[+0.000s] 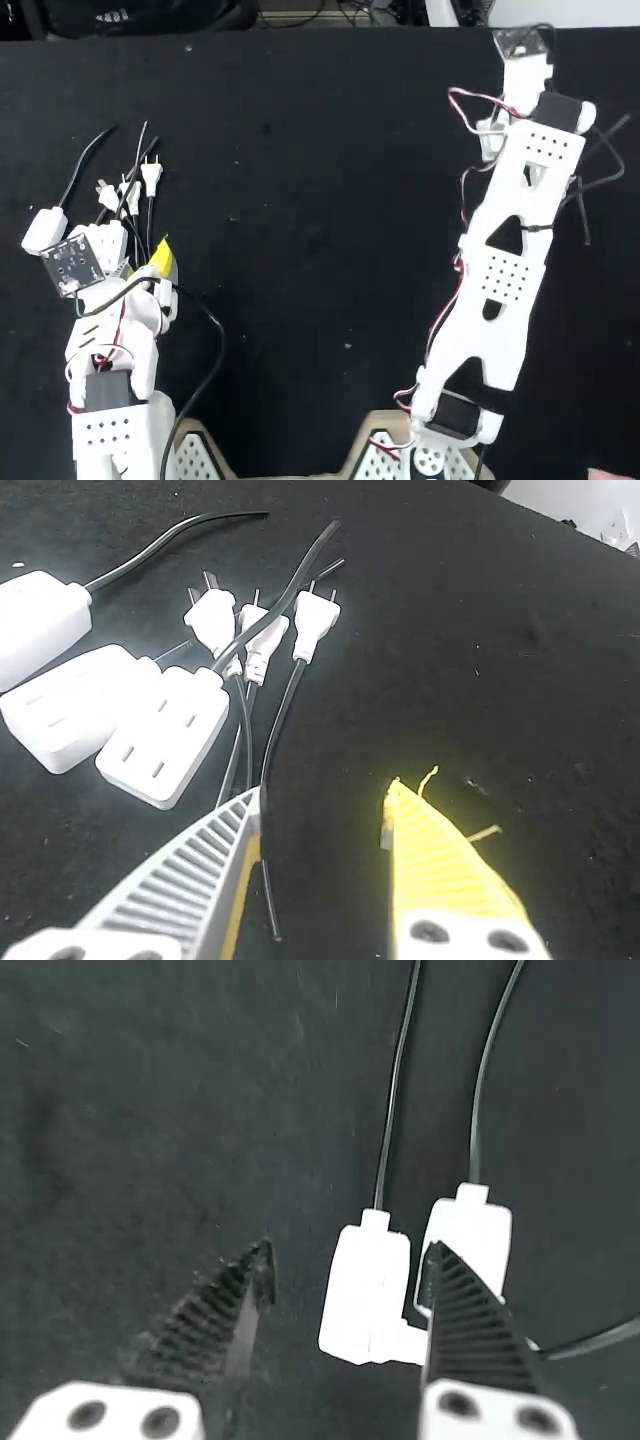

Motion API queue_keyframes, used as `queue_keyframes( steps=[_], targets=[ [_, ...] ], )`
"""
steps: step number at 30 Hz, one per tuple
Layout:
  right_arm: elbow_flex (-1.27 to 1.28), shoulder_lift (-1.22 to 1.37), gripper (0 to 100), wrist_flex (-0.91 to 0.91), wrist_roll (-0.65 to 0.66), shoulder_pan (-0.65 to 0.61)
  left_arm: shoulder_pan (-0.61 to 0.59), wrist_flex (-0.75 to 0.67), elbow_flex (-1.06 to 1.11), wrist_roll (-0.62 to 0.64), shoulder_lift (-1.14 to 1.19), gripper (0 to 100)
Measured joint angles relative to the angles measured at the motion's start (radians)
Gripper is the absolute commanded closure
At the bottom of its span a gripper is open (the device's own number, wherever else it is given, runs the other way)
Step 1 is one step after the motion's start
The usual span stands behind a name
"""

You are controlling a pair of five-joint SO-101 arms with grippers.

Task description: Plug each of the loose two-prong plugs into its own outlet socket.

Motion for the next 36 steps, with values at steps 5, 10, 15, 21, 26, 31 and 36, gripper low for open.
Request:
queue_keyframes(
  steps=[5, 10, 15, 21, 26, 31, 36],
  targets=[
    [-0.014, 0.014, 83.0, 0.012, 0.0, -0.005, 0.0, 0.0, 0.0, 0.0, 0.0, 80],
    [0.005, 0.083, 94.6, 0.012, 0.0, -0.005, 0.0, 0.0, 0.0, 0.0, 0.0, 80],
    [0.003, 0.149, 98.7, 0.009, 0.0, -0.005, 0.0, 0.0, 0.0, 0.0, 0.0, 80],
    [-0.026, 0.167, 98.3, 0.003, 0.0, -0.005, 0.0, 0.0, 0.0, 0.0, 0.0, 80],
    [-0.028, 0.161, 91.2, -0.005, 0.0, -0.003, 0.0, 0.0, 0.0, 0.0, 0.0, 80],
    [-0.028, 0.161, 87.2, -0.012, 0.0, 0.046, 0.0, 0.0, 0.0, 0.0, 0.0, 80],
    [-0.028, 0.161, 87.2, -0.021, 0.0, 0.046, 0.0, 0.0, 0.0, 0.0, 0.0, 80]
  ],
)
